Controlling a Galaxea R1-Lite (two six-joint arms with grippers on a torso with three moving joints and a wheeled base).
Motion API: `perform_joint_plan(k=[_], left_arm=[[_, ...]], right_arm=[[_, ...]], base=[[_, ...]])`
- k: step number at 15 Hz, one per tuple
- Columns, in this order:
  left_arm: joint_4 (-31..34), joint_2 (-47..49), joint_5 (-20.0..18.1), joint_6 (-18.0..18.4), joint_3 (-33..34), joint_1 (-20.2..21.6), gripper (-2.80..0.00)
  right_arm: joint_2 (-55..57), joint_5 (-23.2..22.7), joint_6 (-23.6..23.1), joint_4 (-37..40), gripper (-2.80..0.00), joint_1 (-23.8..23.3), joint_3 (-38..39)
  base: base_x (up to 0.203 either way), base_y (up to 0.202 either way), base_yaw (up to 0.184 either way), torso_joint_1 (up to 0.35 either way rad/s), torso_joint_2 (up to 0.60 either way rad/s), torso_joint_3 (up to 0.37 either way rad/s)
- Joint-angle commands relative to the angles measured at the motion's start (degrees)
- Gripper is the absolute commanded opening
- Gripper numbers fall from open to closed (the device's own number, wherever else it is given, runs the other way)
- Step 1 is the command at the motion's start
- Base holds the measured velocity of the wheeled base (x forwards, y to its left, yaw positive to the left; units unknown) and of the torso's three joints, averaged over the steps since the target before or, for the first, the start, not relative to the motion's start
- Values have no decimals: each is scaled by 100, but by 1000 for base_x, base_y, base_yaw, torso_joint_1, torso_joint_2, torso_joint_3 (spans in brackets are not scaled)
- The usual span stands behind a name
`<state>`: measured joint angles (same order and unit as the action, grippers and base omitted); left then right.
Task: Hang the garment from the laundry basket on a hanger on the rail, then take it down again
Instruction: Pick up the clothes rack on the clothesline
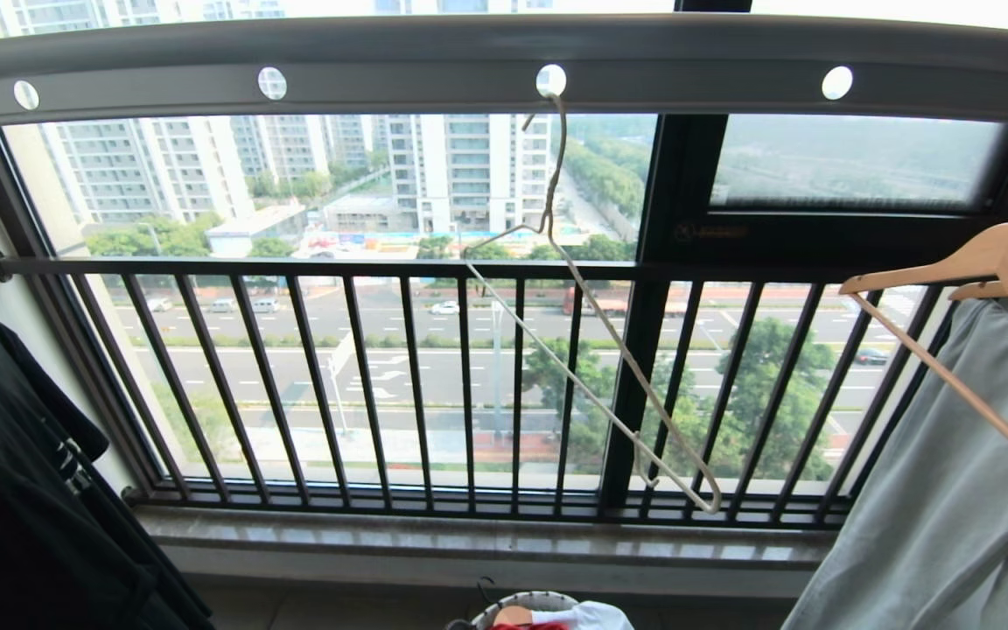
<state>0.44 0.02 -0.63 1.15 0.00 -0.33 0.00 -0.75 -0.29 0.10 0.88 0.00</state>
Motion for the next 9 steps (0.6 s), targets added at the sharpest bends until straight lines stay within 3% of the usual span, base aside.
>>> perform_joint_plan(k=[1,9], left_arm=[[0,6,2,0,0,4,-280],[0,-2,2,0,0,-2,-280]], right_arm=[[9,-5,-6,-1,-280,0,0],[9,-5,0,-1,-280,0,0]], base=[[0,0,0,0,0,0],[0,0,0,0,0,0]])
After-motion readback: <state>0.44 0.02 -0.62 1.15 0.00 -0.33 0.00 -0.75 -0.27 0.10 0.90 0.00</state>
